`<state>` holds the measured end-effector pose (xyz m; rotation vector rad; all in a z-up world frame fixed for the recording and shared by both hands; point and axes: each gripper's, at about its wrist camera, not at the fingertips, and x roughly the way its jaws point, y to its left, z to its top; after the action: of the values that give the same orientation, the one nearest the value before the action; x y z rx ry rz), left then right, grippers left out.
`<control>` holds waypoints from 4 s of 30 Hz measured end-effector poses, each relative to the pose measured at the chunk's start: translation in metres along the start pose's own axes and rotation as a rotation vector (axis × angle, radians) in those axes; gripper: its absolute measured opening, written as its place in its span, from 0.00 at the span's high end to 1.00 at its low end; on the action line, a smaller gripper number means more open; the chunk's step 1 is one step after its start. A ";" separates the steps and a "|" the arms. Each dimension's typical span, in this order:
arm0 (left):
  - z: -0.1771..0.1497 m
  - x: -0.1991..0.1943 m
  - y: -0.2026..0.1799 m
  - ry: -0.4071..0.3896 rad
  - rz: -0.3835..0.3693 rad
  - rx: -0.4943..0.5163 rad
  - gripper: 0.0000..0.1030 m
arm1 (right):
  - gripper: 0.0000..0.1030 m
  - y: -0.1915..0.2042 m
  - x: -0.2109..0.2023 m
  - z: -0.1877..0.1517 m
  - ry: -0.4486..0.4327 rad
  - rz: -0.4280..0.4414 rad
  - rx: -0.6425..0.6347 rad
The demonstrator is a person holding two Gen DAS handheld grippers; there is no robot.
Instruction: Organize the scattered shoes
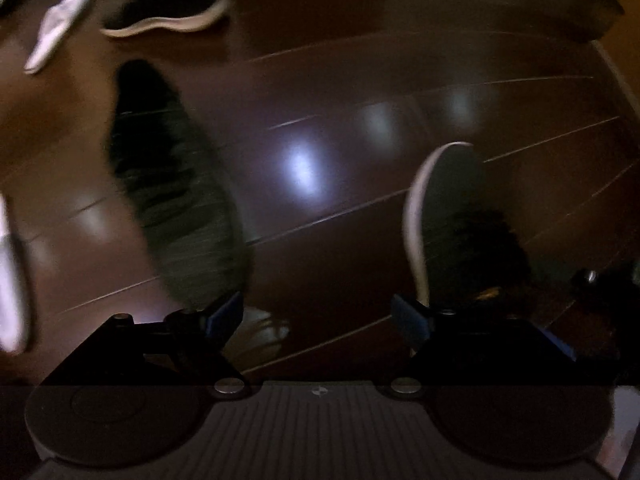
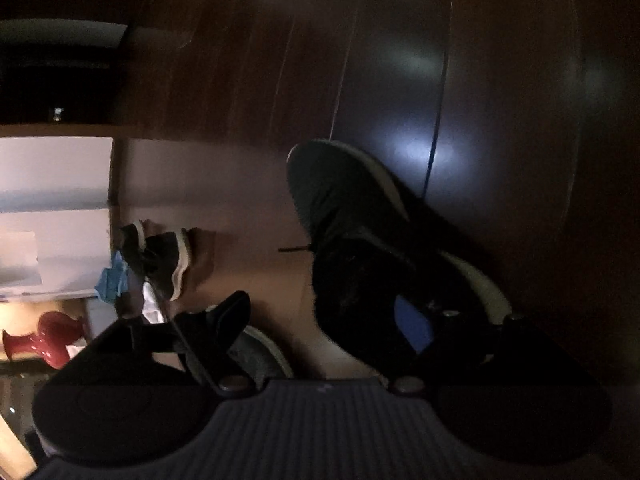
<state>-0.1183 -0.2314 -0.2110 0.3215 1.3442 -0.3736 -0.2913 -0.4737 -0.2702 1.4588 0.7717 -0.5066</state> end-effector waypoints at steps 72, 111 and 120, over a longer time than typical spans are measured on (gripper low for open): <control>0.014 0.019 -0.019 0.044 -0.075 -0.124 0.13 | 0.41 0.020 0.069 -0.089 0.580 -0.750 -2.361; 0.009 0.030 -0.007 0.082 -0.031 -0.140 0.13 | 0.08 -0.016 0.061 -0.023 -0.031 -0.455 -0.611; 0.011 0.028 -0.008 0.078 -0.038 -0.138 0.13 | 0.27 -0.004 0.054 -0.024 0.057 -0.482 -0.899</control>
<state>-0.1076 -0.2457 -0.2368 0.1974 1.4465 -0.3011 -0.2623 -0.4427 -0.3109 0.4500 1.2046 -0.3903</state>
